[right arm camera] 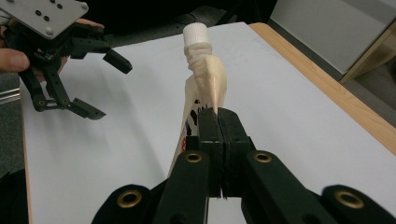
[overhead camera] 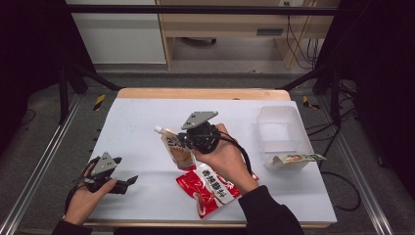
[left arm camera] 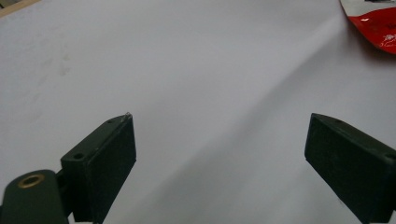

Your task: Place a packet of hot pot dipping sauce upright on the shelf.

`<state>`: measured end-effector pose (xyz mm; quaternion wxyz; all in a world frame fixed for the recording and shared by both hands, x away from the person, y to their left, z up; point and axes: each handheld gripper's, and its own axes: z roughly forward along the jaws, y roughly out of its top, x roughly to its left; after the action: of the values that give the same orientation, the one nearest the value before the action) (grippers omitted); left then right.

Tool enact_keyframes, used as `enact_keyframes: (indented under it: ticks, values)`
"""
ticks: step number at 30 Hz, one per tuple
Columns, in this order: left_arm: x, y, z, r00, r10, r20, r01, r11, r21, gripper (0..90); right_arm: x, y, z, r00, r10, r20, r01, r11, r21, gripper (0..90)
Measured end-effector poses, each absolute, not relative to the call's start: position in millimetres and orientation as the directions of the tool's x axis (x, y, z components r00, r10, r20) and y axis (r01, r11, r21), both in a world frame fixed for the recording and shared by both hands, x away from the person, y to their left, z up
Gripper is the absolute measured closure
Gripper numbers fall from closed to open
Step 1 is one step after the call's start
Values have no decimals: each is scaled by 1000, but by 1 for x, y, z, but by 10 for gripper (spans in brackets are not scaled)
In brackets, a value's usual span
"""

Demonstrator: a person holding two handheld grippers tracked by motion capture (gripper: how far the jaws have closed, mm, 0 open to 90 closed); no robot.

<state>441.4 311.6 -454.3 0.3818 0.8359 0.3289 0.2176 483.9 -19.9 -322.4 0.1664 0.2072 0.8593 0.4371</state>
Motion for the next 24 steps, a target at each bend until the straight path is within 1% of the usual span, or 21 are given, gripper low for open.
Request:
enact_keyframes:
  ticks: [12, 17, 20, 24]
  values:
    - [432, 293, -438, 719, 691, 80, 351, -460, 816, 87, 476, -43, -315, -851, 513, -116, 206, 528, 824, 900]
    - [433, 274, -420, 748, 656, 99, 322, -489, 810, 104, 469, -47, -313, -857, 503, -114, 200, 529, 825, 900]
    - [437, 263, -406, 772, 630, 83, 305, -482, 821, 126, 463, -46, -313, -864, 488, -126, 188, 544, 817, 900]
    - [443, 247, -385, 802, 585, 121, 255, -518, 816, 146, 457, -44, -316, -874, 468, -129, 182, 563, 806, 900]
